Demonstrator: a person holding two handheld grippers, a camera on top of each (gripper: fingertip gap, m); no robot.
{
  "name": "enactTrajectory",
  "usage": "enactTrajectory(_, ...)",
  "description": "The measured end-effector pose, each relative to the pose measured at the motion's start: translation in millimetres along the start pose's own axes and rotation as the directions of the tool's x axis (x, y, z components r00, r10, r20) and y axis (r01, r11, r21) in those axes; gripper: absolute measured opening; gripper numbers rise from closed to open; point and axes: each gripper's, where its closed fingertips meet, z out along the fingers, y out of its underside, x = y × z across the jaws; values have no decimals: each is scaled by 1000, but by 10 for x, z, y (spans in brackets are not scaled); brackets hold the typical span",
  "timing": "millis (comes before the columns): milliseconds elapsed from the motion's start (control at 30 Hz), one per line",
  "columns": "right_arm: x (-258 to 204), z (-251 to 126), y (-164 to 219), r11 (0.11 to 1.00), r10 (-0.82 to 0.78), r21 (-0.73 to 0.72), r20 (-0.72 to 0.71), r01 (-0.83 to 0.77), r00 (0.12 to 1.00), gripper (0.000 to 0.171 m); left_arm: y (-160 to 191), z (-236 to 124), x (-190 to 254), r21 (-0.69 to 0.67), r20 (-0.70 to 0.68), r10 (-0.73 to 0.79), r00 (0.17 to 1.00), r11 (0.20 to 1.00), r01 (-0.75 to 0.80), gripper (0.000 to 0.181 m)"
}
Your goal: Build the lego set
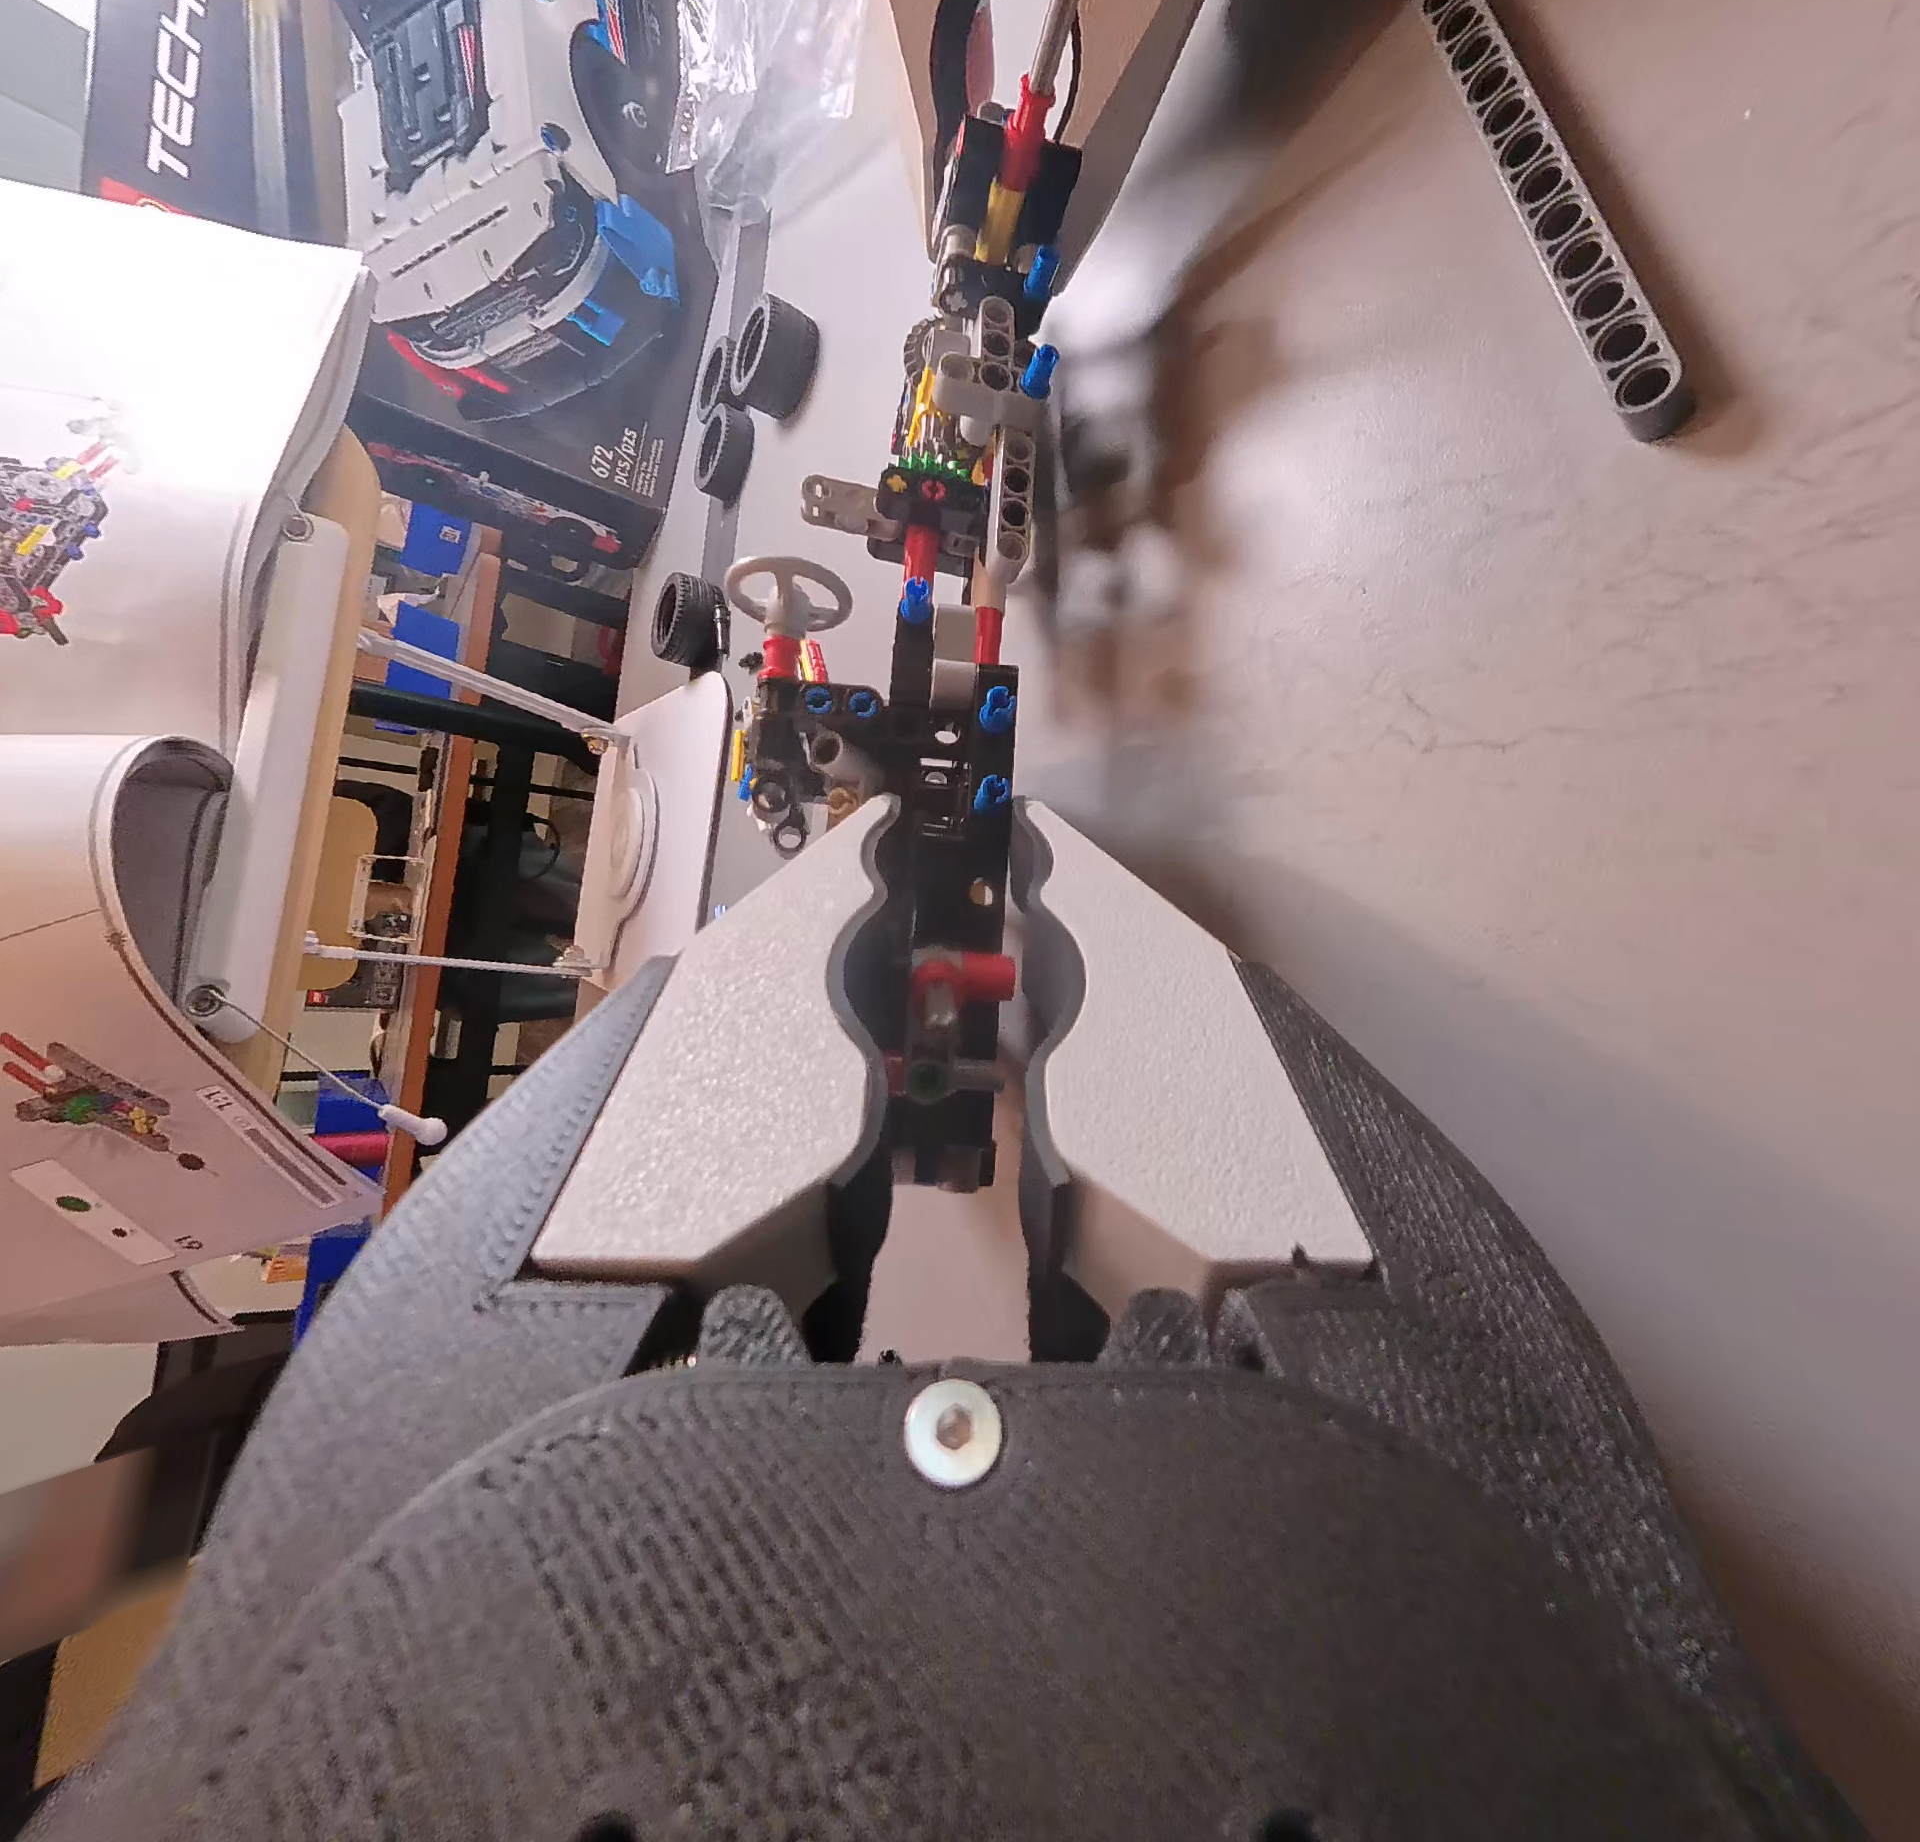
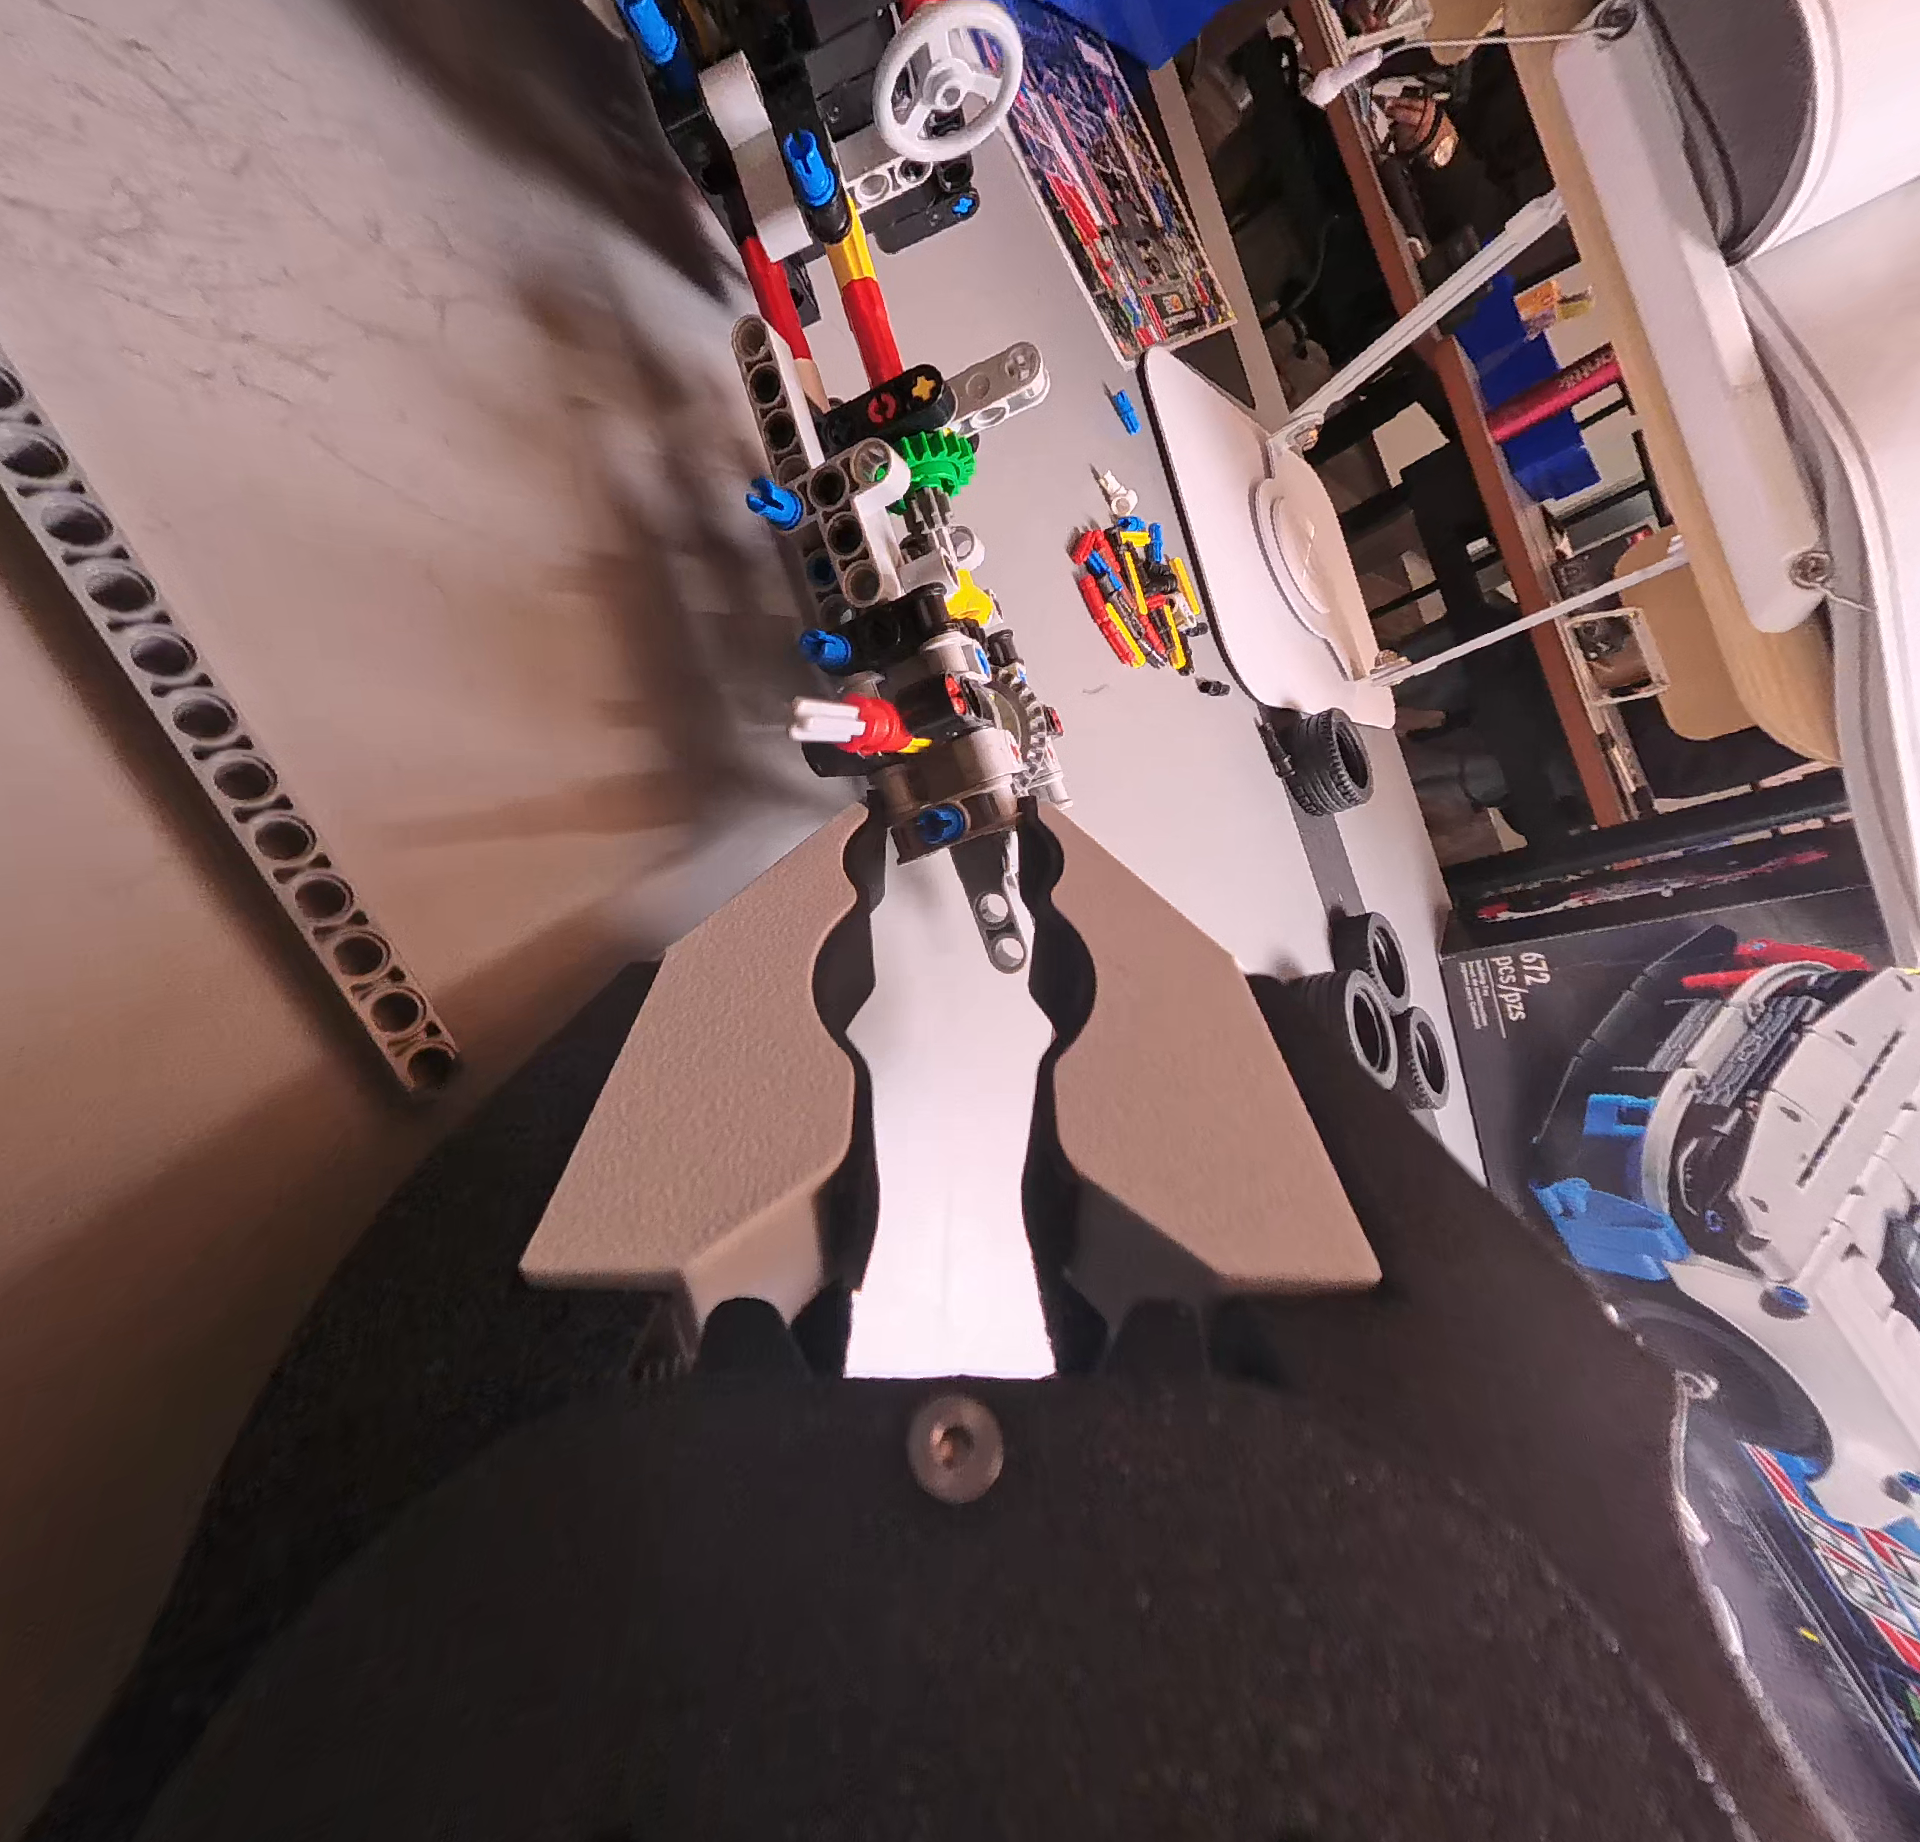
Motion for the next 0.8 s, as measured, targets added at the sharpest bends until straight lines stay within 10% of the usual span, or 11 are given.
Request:
enactTrajectory(467, -32, -65, 23, 999, 41, 20, 54, -42, 998, 23, -15, 5, 79, -16, 10, 89, 996, 996, -89, 16)
enactTrajectory(800, -201, -638, -17, 977, 208, -35, 358, -210, 910, 27, -38, 9, 94, -18, 2, 100, 995, 995, -100, 15)
